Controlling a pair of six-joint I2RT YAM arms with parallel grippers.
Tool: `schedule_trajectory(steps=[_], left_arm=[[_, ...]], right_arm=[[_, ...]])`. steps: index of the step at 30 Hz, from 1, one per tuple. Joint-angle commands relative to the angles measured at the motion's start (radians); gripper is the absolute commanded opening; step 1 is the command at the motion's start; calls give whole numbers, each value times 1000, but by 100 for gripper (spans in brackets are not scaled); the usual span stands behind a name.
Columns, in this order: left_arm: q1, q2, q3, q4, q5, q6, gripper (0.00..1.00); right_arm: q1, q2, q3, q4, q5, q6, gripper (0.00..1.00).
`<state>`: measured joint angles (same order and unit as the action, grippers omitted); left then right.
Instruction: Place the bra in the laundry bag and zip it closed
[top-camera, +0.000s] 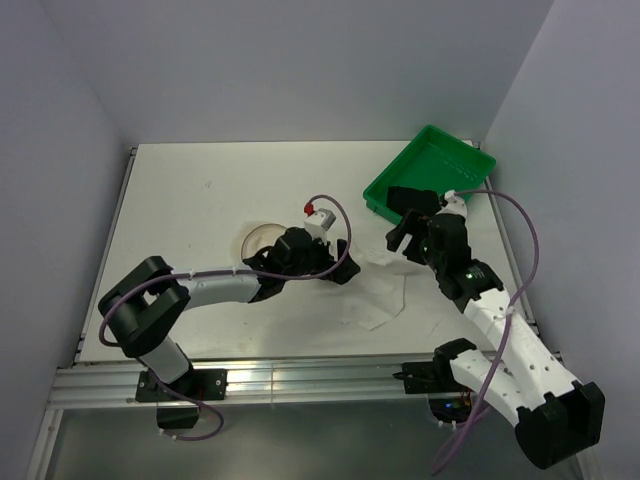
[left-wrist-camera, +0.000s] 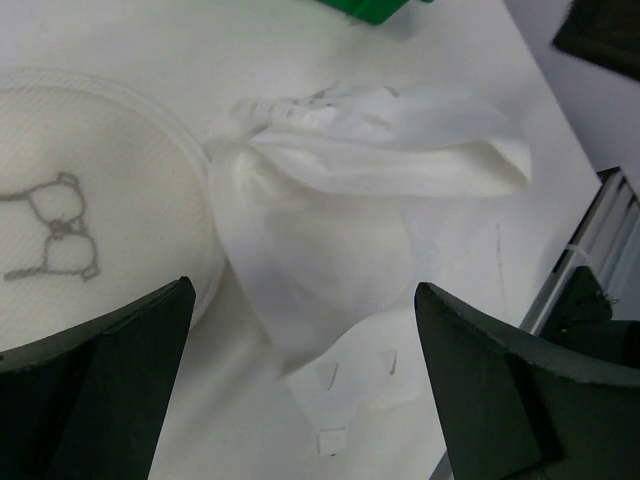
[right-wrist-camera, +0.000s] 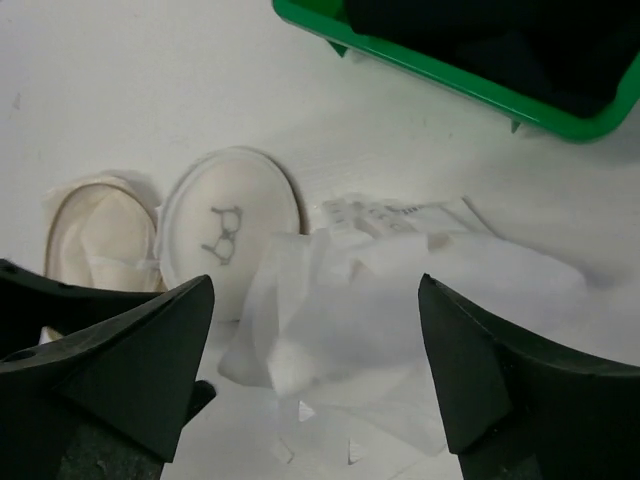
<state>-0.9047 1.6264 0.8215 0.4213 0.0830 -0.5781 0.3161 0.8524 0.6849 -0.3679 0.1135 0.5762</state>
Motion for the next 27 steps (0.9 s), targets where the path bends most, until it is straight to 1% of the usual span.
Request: schedule_trajectory(steps=[1, 5, 8, 9, 11, 12, 13, 15, 16, 18, 20, 22, 23, 25, 26, 27], left_arm=[[-11, 21, 41, -58, -43, 46, 99], [-13, 64, 125, -93, -77, 79, 99], [-11, 111, 198, -111, -77, 122, 97], [-11, 119, 208, -111, -77, 127, 97], [-2, 138, 226, -90, -56, 110, 97], [3, 148, 238, -96, -28, 103, 98], [4, 176, 269, -120, 9, 97, 98], [6, 219, 313, -163, 27, 103, 99], [6, 265, 356, -200, 41, 110, 99], [7, 300, 389, -217, 64, 112, 98], [7, 340, 424, -231, 80, 115, 95], [7, 362, 441, -236, 78, 116, 86], [7, 366, 447, -242, 80, 118, 72], [7, 366, 443, -231, 83, 118, 54], [7, 363, 439, -224, 80, 115, 39], [7, 357, 435, -217, 71, 110, 2]], right_arm=[[-3, -100, 8, 52, 19, -25, 91], [-2, -161, -1, 11, -3, -6, 89], [-3, -179, -80, -11, -2, 11, 82], [-2, -185, -96, -14, 3, 22, 76], [-2, -205, -143, -13, 17, 33, 69], [-2, -208, -156, -9, 20, 43, 62], [-3, -211, -165, -16, 35, 51, 60], [-3, -229, -189, -9, 44, 65, 53], [-3, -242, -196, -2, 49, 70, 52], [-3, -280, -200, 3, 55, 76, 51], [-3, -302, -197, 7, 61, 71, 51], [-3, -318, -193, 6, 64, 67, 51], [-3, -322, -191, 10, 75, 60, 51], [-3, -322, -191, 24, 81, 56, 52], [-3, -314, -191, 29, 83, 54, 54], [-3, -309, -193, 37, 74, 54, 57]])
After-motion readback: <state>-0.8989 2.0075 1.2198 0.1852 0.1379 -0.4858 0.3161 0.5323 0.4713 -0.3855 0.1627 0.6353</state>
